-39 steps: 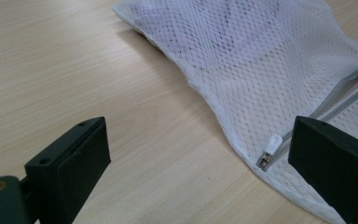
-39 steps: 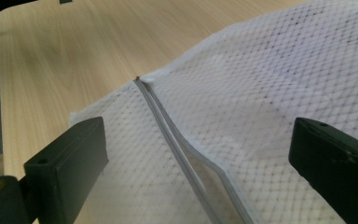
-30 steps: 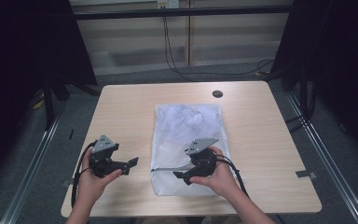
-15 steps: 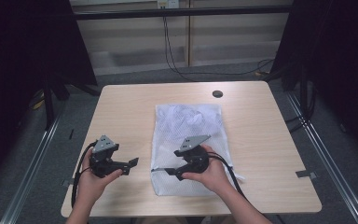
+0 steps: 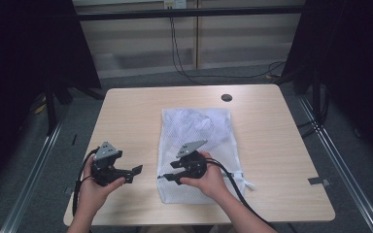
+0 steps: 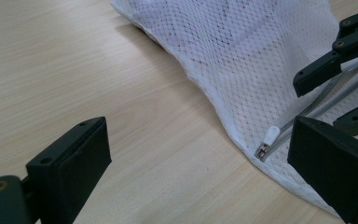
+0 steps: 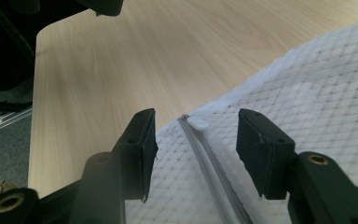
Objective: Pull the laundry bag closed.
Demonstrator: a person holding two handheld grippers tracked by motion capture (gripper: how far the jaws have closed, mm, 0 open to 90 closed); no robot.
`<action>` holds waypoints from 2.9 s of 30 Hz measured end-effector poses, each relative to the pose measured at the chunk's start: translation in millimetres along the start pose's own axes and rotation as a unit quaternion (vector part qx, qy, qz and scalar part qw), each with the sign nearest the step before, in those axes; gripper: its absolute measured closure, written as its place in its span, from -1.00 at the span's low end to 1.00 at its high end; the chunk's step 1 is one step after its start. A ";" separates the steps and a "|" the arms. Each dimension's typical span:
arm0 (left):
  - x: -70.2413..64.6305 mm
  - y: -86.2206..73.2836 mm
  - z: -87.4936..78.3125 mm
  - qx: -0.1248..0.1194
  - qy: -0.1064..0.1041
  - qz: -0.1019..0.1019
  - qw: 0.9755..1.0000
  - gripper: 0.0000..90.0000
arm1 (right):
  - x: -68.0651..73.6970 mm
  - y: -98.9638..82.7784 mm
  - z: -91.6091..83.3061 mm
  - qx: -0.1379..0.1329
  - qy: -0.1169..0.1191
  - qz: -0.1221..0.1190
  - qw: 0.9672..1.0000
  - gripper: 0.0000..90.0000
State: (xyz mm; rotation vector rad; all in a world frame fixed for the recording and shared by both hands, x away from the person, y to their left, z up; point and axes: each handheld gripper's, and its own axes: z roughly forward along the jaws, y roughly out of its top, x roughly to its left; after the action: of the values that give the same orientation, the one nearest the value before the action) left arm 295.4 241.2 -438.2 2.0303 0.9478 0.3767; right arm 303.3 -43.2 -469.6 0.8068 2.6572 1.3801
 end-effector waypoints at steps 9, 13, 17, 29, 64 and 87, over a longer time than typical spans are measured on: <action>1.4 -1.8 -2.4 0.002 0.001 0.000 1.000 -0.88 | -0.1 6.4 16.1 0.011 -0.004 -0.007 1.000 0.16; 1.1 -1.9 -2.7 0.000 0.000 -0.001 1.000 -0.88 | -2.1 6.2 22.6 0.021 -0.017 -0.007 1.000 0.24; 1.7 -2.0 -3.1 0.000 0.001 0.001 1.000 -0.88 | -3.0 5.8 26.7 0.025 -0.017 -0.006 1.000 0.28; 2.2 -2.7 -2.7 0.002 0.003 -0.002 1.000 -0.88 | -1.6 4.9 38.9 0.035 -0.006 -0.007 0.999 0.42; 1.7 -3.8 -3.3 0.001 -0.005 -0.008 1.000 -0.88 | -3.3 9.4 39.1 0.033 0.014 0.009 0.999 0.81; -14.0 0.7 11.4 0.017 -0.062 -0.040 0.997 -0.88 | -3.7 21.9 8.9 -0.018 0.022 0.012 1.000 0.82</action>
State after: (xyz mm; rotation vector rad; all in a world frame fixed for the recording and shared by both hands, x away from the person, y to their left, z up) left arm 292.8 224.1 -443.5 2.0136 0.9616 0.1910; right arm 318.2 -28.0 -458.7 0.8162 2.6550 1.4632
